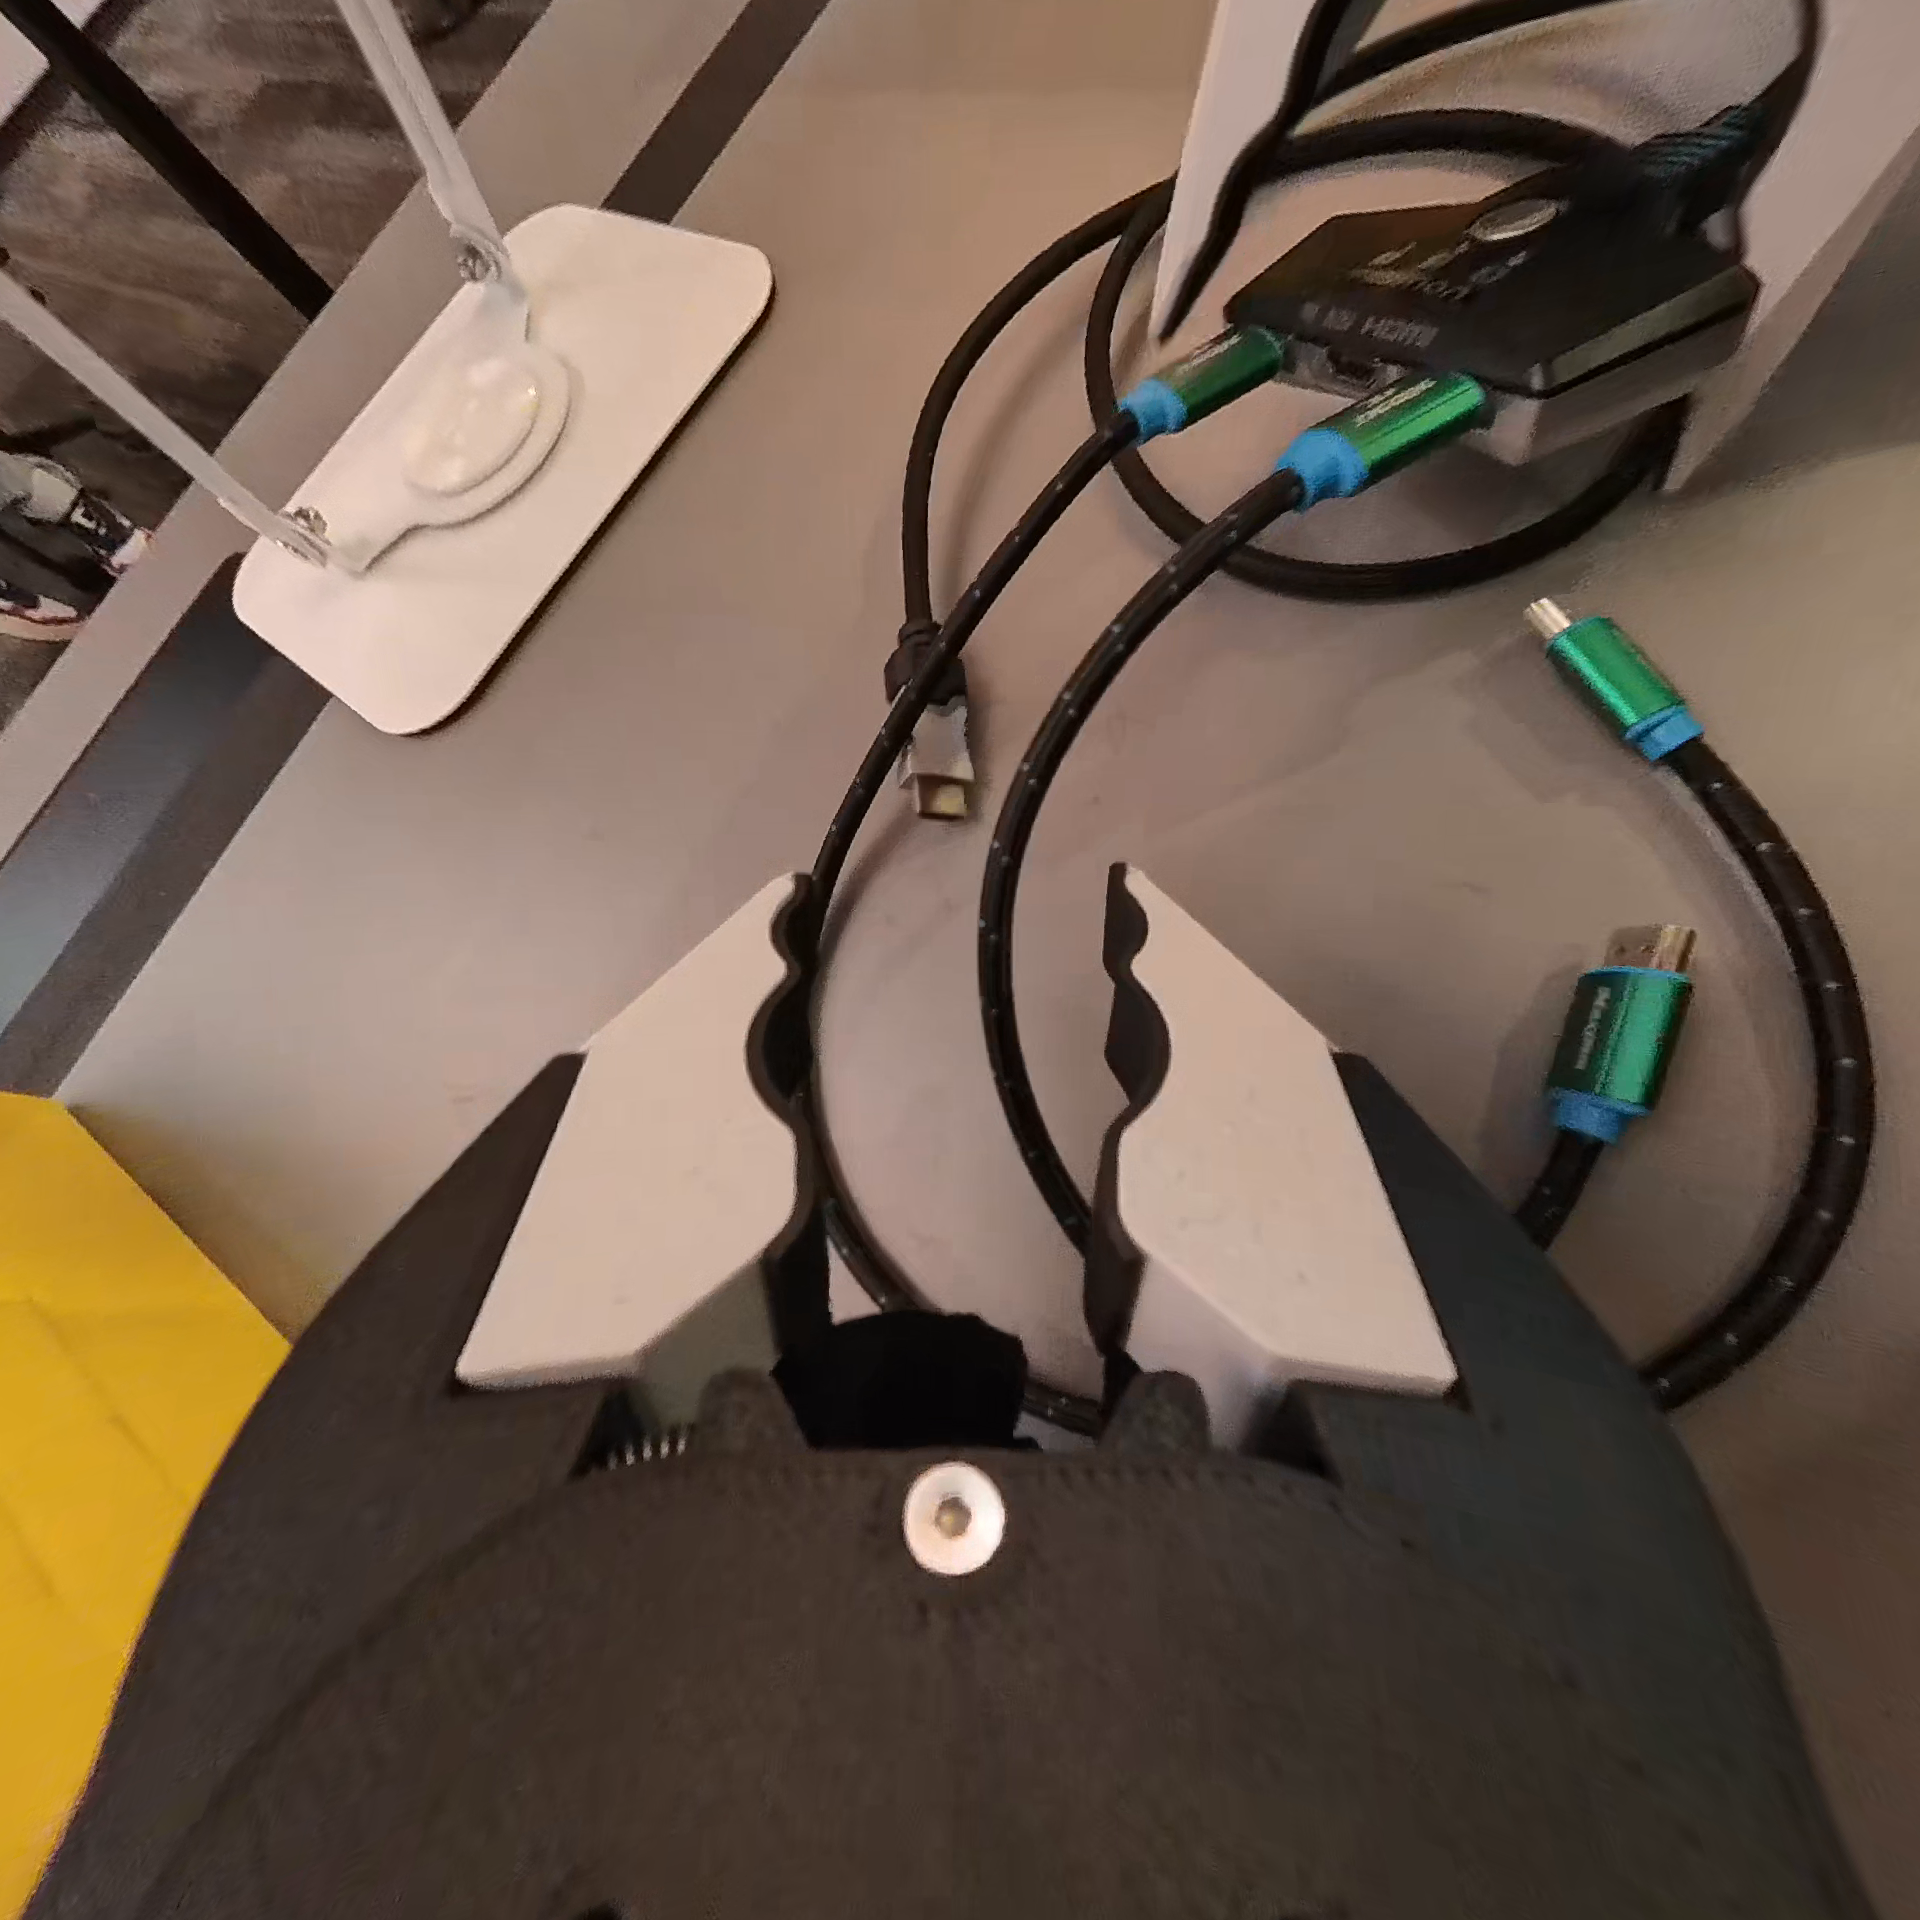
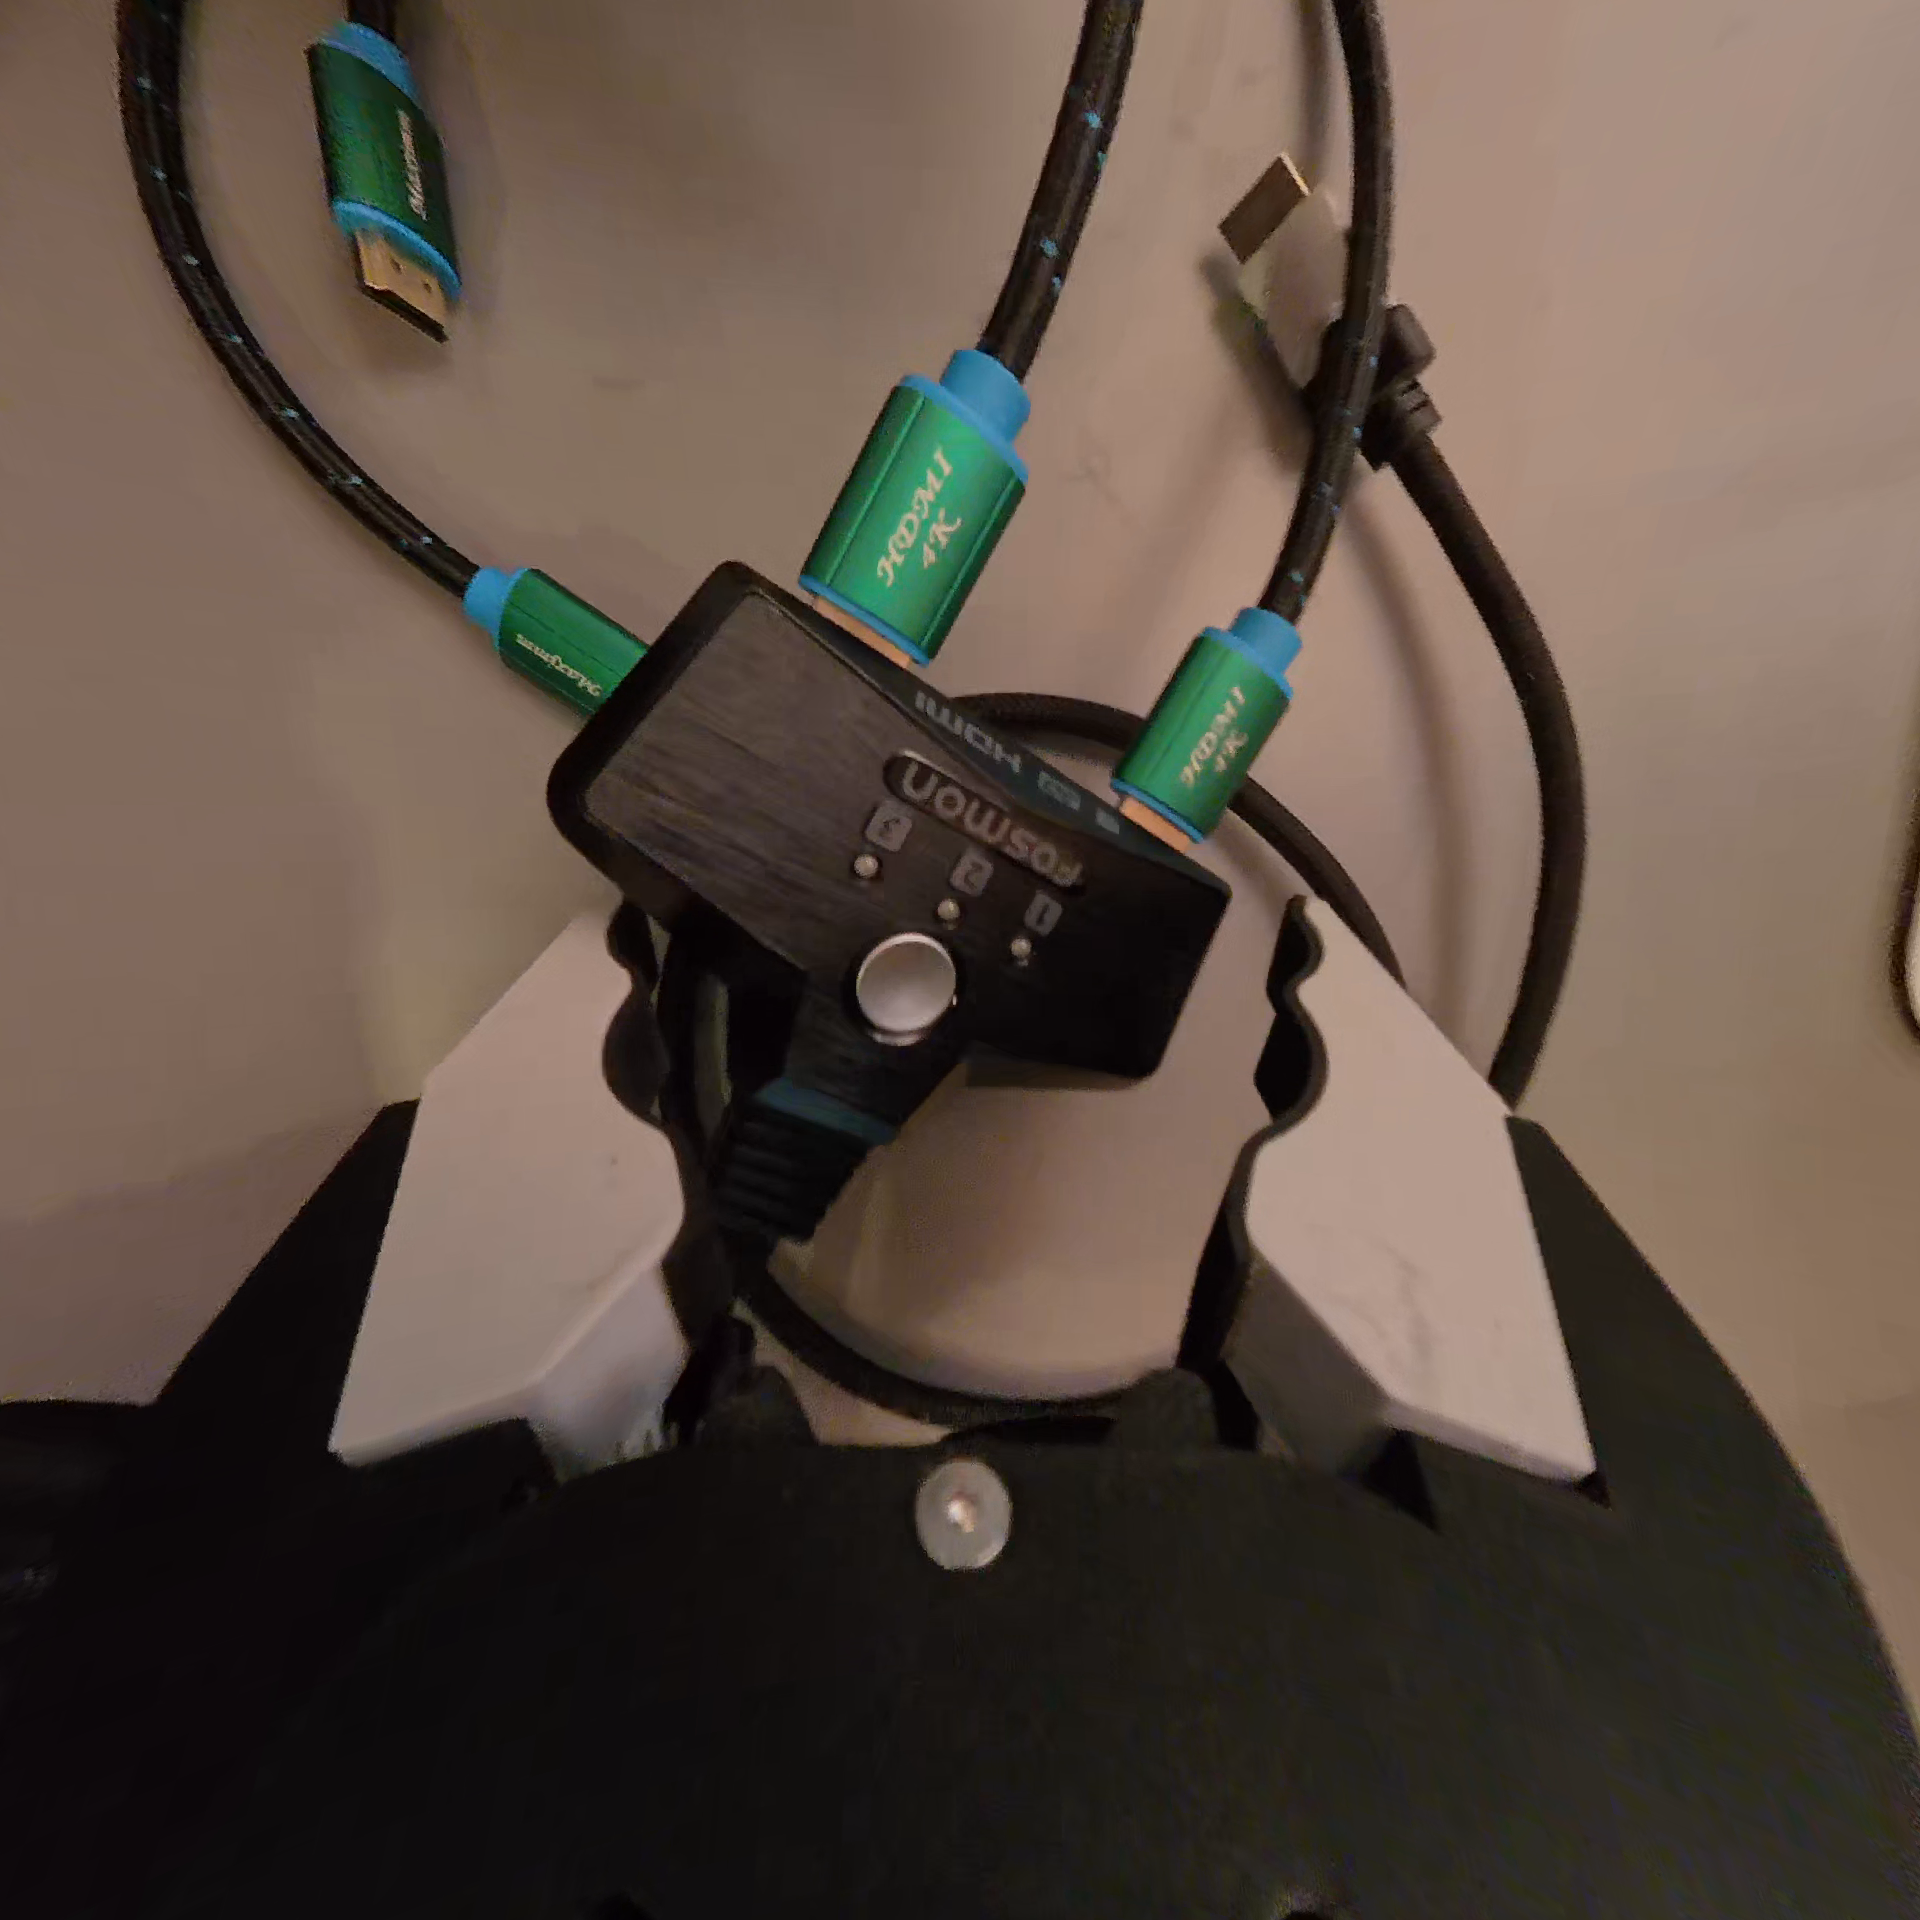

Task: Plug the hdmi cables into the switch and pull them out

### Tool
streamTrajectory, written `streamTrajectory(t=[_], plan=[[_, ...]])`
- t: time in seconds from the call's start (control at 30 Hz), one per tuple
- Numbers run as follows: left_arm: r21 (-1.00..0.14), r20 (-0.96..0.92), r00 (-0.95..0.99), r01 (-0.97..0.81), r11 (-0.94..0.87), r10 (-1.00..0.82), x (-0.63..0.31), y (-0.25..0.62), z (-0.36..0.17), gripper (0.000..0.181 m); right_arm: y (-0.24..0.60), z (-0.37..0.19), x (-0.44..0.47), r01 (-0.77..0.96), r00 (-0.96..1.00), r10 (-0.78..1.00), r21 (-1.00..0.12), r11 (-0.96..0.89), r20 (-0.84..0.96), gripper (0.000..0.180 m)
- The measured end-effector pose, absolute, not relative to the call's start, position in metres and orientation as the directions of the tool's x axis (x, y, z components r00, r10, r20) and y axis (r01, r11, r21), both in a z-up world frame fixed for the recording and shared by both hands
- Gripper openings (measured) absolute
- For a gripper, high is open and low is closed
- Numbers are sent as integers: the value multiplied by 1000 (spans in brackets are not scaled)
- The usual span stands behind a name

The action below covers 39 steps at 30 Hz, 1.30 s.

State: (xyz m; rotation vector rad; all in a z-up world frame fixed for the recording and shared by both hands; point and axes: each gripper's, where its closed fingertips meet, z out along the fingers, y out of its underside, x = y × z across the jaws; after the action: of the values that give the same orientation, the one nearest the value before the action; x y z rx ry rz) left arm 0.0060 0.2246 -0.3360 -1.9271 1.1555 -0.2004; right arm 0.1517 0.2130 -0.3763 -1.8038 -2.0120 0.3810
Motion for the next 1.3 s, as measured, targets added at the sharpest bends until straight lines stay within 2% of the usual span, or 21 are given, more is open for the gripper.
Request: streamTrajectory(t=[0.13, 0.3, 0.47, 0.53, 0.6, 0.73, 0.83, 1.03, 1.2, 1.3], plan=[[-727, -256, 569, -646, -233, -781, 1, 230, -341, 55, 211, -369, 163, 884, -29, 984, -455, 109, 178, 121], [-727, -196, 582, -627, -281, -789, 0, 233, -349, 58, 205, -366, 169, 910, 14, 939, -394, 131, 344, 125], [-717, -95, 589, -599, -355, -802, 1, 235, -360, 59, 221, -364, 158, 918, 92, 833, -370, 141, 546, 100], [-704, -76, 593, -601, -378, -802, 1, 237, -366, 58, 229, -362, 154, 929, 66, 773, -322, 183, 631, 85], [-685, -50, 577, -614, -393, -815, 4, 233, -373, 50, 228, -369, 148, 923, 43, 787, -326, 205, 616, 59], [-669, -60, 568, -633, -389, -821, 7, 230, -380, 54, 239, -372, 149, 933, 46, 758, -299, 201, 651, 37], [-683, -72, 573, -625, -378, -816, 5, 232, -372, 56, 243, -361, 147, 907, 103, 760, -375, 193, 642, 26], [-773, -91, 604, -544, -326, -792, -3, 243, -324, 58, 260, -325, 160, 840, 242, 772, -525, 137, 587, 21], [-872, -13, 673, -369, -321, -739, -16, 255, -281, 62, 279, -290, 182, 744, 390, 785, -667, 40, 481, 20], [-937, 95, 686, -183, -297, -722, -20, 260, -252, 59, 288, -271, 191, 696, 444, 788, -718, -3, 427, 20]])
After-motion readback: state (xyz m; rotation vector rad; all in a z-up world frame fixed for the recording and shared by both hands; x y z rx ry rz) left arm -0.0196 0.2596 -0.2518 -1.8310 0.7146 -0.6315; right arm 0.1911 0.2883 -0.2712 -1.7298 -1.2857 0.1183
